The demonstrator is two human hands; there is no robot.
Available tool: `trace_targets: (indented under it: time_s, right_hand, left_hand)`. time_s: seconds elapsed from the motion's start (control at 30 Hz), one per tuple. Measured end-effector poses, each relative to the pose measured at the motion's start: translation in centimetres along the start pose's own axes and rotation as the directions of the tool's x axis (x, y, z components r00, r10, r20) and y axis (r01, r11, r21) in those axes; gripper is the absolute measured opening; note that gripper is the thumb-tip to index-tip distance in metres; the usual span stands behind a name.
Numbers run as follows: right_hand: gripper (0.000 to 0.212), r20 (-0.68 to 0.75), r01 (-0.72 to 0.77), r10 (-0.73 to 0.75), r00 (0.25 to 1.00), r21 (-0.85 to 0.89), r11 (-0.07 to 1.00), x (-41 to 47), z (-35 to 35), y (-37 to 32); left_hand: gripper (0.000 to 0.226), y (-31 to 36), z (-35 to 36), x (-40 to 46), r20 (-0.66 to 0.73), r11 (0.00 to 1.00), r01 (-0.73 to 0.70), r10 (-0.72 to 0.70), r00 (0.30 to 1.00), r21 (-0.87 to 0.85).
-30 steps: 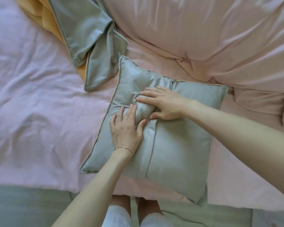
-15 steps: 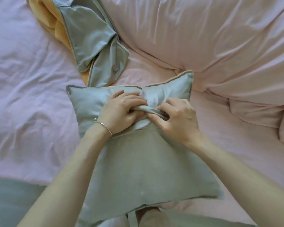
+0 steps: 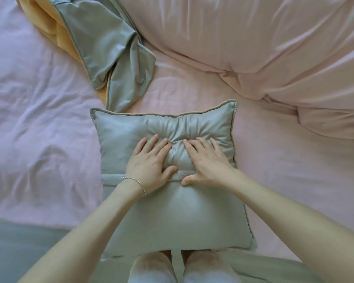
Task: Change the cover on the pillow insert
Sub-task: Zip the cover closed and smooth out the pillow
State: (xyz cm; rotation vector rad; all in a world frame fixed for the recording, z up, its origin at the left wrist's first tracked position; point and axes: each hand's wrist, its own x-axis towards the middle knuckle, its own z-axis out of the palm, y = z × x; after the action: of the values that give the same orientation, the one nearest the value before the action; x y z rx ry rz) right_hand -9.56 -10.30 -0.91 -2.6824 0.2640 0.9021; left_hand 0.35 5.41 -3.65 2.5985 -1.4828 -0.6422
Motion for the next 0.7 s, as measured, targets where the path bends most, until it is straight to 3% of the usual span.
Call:
trace_targets:
  time_s: [0.2, 0.27, 0.37, 0.43, 0.57, 0.6, 0.7]
  right_hand:
    - [0.056, 0.006, 0.124, -0.126, 0.992, -0.213, 0.969, 2.9, -1.0, -1.9]
    - [0.048, -0.034, 0.178, -0.182, 0.983, -0.106, 0.978, 3.3, -0.8, -1.7]
    - [0.037, -0.351, 0.226, -0.145, 0.925, 0.203, 0.953, 2.5, 1.4, -0.5]
    - [0.039, -0.523, 0.225, 0.003, 0.852, 0.371, 0.901, 1.3, 2.9, -0.2]
    - [0.034, -0.65, 0.265, 0.128, 0.749, 0.472, 0.841, -1.1, 3.5, -1.6]
    - [0.042, -0.642, 0.246, 0.146, 0.753, 0.48, 0.842, -1.6, 3.3, -1.9]
    - [0.08, -0.573, 0.177, 0.086, 0.815, 0.388, 0.905, -2.4, 2.0, -2.7]
  left_hand:
    - [0.036, -0.5, 1.2, 1.4, -0.143, 0.979, -0.075, 0.103, 0.984, 0.191]
    - [0.035, -0.8, 1.3, 1.3, -0.247, 0.978, -0.066, 0.115, 0.962, 0.199]
    - [0.044, -0.8, 0.6, 1.2, -0.406, 0.985, -0.052, 0.116, 0.906, 0.166]
    - [0.044, -0.3, 0.1, 1.1, -0.489, 0.99, -0.055, 0.112, 0.865, 0.129]
    - [0.03, -0.2, 0.2, -1.1, -0.585, 0.994, -0.102, 0.053, 0.809, -0.05]
    - [0.026, -0.2, 0.1, -1.9, -0.566, 0.986, -0.126, 0.042, 0.824, -0.11]
    - [0.054, -0.9, -0.4, -3.1, -0.447, 0.959, -0.166, 0.048, 0.893, -0.228]
